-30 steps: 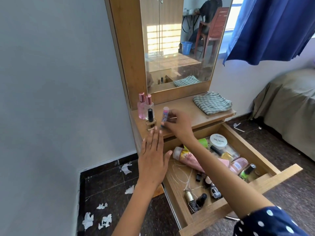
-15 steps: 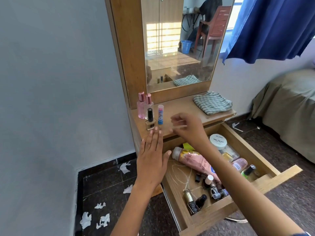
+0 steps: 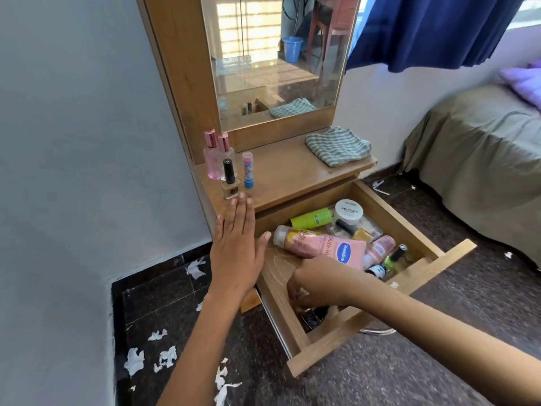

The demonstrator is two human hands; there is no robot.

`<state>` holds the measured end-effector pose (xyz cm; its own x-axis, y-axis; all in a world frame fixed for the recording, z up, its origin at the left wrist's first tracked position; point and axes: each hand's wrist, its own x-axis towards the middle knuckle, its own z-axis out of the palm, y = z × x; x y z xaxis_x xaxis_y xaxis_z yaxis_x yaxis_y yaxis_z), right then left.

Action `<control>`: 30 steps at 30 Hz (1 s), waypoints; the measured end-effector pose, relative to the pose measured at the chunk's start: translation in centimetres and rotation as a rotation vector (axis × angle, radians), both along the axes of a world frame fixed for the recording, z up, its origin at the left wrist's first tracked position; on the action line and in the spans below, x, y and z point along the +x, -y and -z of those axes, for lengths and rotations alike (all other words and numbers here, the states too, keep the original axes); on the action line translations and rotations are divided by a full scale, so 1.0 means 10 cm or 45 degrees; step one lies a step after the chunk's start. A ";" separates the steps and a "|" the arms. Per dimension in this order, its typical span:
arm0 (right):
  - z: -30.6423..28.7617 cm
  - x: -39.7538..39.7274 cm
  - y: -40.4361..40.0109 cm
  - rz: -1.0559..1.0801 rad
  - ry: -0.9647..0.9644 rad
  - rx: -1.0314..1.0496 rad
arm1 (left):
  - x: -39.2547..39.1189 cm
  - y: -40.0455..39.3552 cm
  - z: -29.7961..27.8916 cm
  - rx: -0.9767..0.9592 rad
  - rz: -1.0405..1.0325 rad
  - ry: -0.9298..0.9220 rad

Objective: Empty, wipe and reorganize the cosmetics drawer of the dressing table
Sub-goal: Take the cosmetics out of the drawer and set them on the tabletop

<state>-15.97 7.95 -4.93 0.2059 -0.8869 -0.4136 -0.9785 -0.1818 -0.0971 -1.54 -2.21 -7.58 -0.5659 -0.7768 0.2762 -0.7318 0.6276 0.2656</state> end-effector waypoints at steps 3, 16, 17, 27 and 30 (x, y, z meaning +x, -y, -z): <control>0.08 0.17 0.04 0.062 -0.149 -0.005 | 0.00 0.00 -0.01 0.000 -0.001 -0.017; -0.17 -0.03 0.18 0.687 0.543 -0.209 | 0.11 0.03 -0.16 0.168 0.174 -0.267; -0.22 -0.06 0.19 0.745 0.640 -0.293 | 0.13 0.00 -0.18 0.176 0.185 -0.358; -0.39 -0.03 0.36 1.055 1.967 -0.659 | 0.17 -0.25 -0.33 0.471 -0.021 -1.229; -0.32 0.09 0.45 1.187 2.409 -0.432 | 0.14 -0.19 -0.41 0.507 -0.045 -1.412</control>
